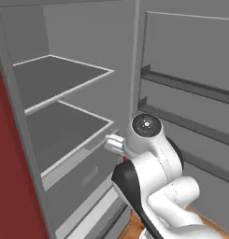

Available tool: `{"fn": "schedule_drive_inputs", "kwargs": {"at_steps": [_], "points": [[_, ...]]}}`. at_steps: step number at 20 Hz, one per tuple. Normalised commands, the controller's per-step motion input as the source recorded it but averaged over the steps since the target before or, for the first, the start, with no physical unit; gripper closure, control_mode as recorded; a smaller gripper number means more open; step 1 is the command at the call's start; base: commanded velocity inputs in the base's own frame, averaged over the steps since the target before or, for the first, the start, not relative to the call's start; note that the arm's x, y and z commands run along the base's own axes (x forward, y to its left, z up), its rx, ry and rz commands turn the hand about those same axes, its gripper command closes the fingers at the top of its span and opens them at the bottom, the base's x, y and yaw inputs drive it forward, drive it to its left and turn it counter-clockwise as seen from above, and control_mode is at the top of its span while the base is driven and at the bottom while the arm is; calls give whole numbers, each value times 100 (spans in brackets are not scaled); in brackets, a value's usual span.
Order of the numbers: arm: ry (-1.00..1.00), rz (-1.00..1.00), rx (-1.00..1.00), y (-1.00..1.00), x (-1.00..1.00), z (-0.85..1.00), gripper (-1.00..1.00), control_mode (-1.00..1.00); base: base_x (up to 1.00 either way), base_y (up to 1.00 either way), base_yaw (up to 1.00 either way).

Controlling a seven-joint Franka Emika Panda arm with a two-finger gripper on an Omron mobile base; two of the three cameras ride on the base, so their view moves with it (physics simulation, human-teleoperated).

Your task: Place one mushroom and one steak in each tupperware on the nearby counter, to pack two identical lunches.

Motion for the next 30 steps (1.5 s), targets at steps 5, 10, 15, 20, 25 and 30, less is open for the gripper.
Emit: {"fn": "schedule_drive_inputs", "kwargs": {"at_steps": [5,10,15,20,25,30], "points": [[0,0,0,0,0,0,100,100,-21,21,-98],[0,0,0,0,0,0,100,100,-10,21,-100],[0,0,0,0,0,0,100,100,-56,22,-91],[0,0,0,0,0,0,100,100,-51,-79,-55],[0,0,0,0,0,0,100,100,-7,-100,-7],[0,0,0,0,0,0,100,100,45,-94,6]]}}
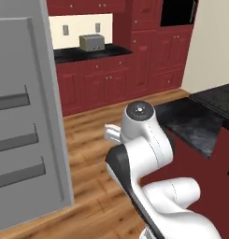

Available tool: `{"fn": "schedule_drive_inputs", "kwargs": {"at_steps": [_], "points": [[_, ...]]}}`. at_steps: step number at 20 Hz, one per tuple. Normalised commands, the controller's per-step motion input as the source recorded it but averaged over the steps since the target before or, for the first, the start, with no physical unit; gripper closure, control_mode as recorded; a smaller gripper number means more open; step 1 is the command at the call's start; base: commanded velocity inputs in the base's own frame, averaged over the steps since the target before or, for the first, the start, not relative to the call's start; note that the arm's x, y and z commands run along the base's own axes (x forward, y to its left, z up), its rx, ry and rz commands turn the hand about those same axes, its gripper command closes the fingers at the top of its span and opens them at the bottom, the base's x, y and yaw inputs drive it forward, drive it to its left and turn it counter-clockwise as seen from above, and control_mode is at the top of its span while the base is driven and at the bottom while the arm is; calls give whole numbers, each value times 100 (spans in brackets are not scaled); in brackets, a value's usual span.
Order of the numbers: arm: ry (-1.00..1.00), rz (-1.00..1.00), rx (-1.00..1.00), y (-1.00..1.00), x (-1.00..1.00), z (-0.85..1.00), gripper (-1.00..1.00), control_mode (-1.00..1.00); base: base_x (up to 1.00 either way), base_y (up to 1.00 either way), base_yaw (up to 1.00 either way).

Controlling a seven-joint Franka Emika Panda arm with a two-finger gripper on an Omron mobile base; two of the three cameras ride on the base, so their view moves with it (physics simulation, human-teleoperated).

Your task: Place one mushroom and one steak in each tupperware on the nearby counter, to pack two identical lunches.

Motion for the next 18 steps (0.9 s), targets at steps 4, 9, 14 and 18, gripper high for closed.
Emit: {"fn": "schedule_drive_inputs", "kwargs": {"at_steps": [4,9,14,18], "points": [[0,0,0,0,0,0,100,100,100,-43,0],[0,0,0,0,0,0,100,100,100,14,0],[0,0,0,0,0,0,100,100,100,24,2],[0,0,0,0,0,0,100,100,100,25,9]]}}
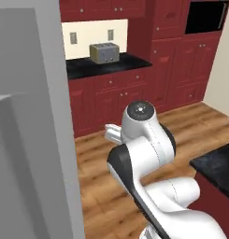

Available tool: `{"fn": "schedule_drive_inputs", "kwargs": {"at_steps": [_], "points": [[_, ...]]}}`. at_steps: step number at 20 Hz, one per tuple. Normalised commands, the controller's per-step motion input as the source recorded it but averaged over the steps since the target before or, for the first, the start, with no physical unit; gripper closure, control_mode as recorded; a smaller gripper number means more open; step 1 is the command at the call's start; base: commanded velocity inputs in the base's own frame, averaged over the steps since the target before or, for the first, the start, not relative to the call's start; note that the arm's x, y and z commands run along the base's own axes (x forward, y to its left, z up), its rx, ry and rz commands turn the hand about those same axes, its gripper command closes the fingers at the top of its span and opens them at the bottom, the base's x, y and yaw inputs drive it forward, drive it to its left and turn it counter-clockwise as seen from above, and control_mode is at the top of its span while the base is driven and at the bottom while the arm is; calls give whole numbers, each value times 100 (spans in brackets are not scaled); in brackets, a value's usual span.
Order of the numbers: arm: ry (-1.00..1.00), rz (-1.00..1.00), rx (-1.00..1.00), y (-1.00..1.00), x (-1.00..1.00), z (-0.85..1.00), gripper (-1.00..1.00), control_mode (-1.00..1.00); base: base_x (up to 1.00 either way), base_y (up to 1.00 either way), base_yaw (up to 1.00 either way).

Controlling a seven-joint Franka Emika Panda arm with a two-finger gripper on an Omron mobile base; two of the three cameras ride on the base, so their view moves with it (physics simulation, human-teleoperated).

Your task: Place one mushroom and one steak in each tupperware on the nearby counter, to pack two identical lunches.

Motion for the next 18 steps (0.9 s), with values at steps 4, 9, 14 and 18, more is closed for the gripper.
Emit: {"fn": "schedule_drive_inputs", "kwargs": {"at_steps": [4,9,14,18], "points": [[0,0,0,0,0,0,100,100,100,5,38],[0,0,0,0,0,0,100,100,69,0,79],[0,0,0,0,0,0,100,100,80,0,77],[0,0,0,0,0,0,100,100,100,-1,68]]}}
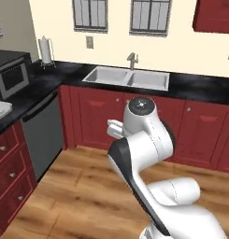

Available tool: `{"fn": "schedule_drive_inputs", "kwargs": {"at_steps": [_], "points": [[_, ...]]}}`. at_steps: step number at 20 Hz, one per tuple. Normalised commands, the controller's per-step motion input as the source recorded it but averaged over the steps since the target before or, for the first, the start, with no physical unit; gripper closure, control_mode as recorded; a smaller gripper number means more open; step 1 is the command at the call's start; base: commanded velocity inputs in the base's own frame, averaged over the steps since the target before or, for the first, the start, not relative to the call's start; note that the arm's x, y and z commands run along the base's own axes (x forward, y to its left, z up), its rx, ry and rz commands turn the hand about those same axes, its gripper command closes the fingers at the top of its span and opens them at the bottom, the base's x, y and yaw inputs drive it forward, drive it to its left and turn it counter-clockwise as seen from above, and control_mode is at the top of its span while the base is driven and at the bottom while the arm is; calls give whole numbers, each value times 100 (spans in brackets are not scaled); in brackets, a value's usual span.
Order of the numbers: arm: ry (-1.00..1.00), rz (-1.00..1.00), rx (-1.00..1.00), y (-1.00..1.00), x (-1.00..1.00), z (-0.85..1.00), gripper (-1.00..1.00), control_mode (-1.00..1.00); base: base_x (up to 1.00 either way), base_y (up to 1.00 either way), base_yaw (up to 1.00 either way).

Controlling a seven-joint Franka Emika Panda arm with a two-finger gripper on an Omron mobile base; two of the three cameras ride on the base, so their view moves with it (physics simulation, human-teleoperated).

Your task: Place one mushroom and one steak in each tupperware on the nearby counter, to pack two identical lunches.

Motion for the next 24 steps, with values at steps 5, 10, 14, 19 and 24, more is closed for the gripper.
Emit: {"fn": "schedule_drive_inputs", "kwargs": {"at_steps": [5,10,14,19,24], "points": [[0,0,0,0,0,0,100,100,100,-3,56],[0,0,0,0,0,0,100,100,100,-3,61],[0,0,0,0,0,0,100,100,100,-2,60],[0,0,0,0,0,0,100,100,100,-3,59],[0,0,0,0,0,0,100,100,100,-22,50]]}}
